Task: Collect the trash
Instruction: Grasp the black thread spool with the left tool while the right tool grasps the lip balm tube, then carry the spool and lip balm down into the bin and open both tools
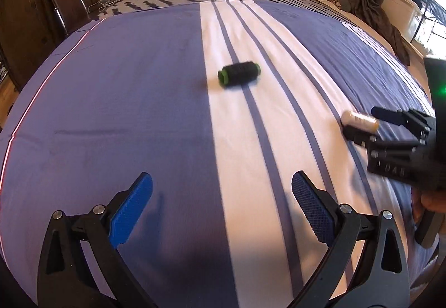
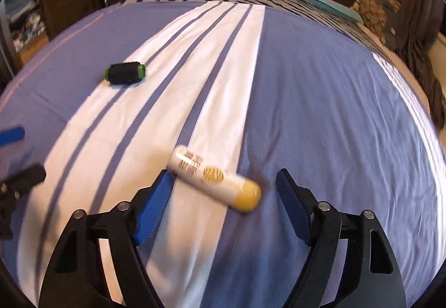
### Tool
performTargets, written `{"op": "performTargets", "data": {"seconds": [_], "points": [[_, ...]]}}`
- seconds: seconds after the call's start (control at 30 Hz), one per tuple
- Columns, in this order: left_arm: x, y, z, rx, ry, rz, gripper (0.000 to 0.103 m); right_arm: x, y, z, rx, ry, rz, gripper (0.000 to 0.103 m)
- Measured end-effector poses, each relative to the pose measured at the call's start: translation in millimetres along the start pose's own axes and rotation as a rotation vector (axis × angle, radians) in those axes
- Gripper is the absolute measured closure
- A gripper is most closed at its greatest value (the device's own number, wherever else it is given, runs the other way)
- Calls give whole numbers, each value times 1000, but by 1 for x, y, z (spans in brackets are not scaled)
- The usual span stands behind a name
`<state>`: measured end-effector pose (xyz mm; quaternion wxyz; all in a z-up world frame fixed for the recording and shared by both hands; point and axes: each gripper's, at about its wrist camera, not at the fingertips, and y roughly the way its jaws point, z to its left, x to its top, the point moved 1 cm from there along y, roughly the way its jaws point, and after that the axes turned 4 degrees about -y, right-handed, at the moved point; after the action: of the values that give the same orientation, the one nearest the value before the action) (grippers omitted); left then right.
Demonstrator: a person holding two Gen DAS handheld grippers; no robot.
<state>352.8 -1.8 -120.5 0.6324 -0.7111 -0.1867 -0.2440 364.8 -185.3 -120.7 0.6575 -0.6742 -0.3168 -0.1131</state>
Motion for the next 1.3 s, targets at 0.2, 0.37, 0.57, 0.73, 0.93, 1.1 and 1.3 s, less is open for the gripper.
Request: {"op": "performTargets", "data": {"seconds": [0.2,0.37,0.57,0.73,0.93,1.1,1.3], "points": [[32,38,-9,11,18,19,8,7,5,-9,64,35,-8,72],[61,69,-15,16,32,4,9,6,8,-18,83,89,-28,82],[88,100,-28,-8,19,7,11,12,13,-19,80,110,-44,82],[96,103,-32,-14,27,-5,50,13,13,-23,95,124,-51,82],[85,95,-31,-21,54,6,50,9,6,-23,85,134,-46,82],[60,67,-31,-26,47,16,51,-7,-16,-18,80,140,-48,82],[18,5,-42,-53,53,-20,51,-35,-59,-9,87,146,-71,82]]}}
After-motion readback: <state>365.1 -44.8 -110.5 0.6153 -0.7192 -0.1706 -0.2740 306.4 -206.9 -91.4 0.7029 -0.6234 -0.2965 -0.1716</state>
